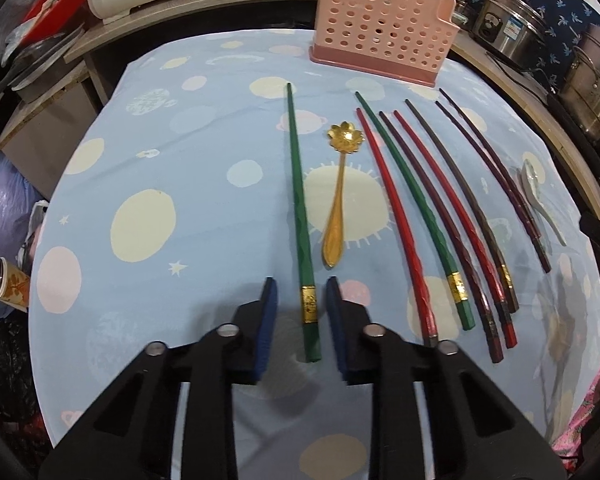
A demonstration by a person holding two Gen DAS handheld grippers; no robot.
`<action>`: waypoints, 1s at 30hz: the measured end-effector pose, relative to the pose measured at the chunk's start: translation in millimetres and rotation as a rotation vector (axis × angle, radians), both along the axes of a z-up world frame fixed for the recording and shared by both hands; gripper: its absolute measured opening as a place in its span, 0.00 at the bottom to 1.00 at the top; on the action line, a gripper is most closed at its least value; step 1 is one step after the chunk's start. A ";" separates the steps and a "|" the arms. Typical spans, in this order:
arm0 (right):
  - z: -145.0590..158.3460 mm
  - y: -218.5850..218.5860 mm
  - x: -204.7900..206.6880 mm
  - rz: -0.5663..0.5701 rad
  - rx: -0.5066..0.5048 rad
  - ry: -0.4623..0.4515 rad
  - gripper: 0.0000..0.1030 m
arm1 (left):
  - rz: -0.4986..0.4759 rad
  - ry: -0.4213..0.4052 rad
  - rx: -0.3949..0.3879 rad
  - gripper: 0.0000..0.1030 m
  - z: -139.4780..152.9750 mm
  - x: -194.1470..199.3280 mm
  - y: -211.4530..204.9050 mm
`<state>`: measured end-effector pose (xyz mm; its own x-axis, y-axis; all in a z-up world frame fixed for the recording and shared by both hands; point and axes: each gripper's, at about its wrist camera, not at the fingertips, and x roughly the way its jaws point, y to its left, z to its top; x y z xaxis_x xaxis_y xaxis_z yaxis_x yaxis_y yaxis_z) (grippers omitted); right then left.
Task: Organize utensils
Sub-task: 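Grasp the single green chopstick with the left tool while the right tool grasps a dark red chopstick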
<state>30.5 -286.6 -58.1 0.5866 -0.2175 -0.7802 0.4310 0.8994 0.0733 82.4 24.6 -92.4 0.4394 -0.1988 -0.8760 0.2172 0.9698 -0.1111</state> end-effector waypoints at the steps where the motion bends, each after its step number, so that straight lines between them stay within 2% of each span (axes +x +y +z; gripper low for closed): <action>1: -1.0 0.1 0.6 0.005 0.004 0.000 0.65 | -0.001 0.007 -0.009 0.13 0.0 0.0 0.4; 6: -5.9 11.4 6.2 0.057 0.035 0.015 0.51 | 0.006 0.015 -0.025 0.07 2.0 -0.9 3.2; 16: -14.4 37.4 16.6 0.138 0.045 0.032 0.38 | 0.014 0.004 -0.040 0.06 8.0 -1.7 9.7; 20: -13.3 40.5 29.2 0.163 0.055 0.018 0.24 | 0.020 0.012 -0.041 0.06 6.2 -0.2 10.3; 22: -12.8 40.1 36.2 0.165 0.062 0.015 0.22 | 0.022 0.016 -0.053 0.06 6.4 0.9 11.1; 24: -12.3 38.9 43.4 0.161 0.063 0.012 0.22 | 0.027 0.020 -0.070 0.10 6.3 2.3 12.5; 26: -13.2 38.2 49.2 0.162 0.057 0.013 0.22 | 0.037 0.016 -0.069 0.33 5.9 2.7 13.8; 27: -14.0 37.7 51.8 0.163 0.054 0.015 0.20 | 0.042 0.009 -0.061 0.36 5.5 3.0 14.1; 30: -18.2 35.0 59.7 0.164 0.058 0.024 0.15 | 0.043 0.018 -0.057 0.36 1.2 5.8 14.0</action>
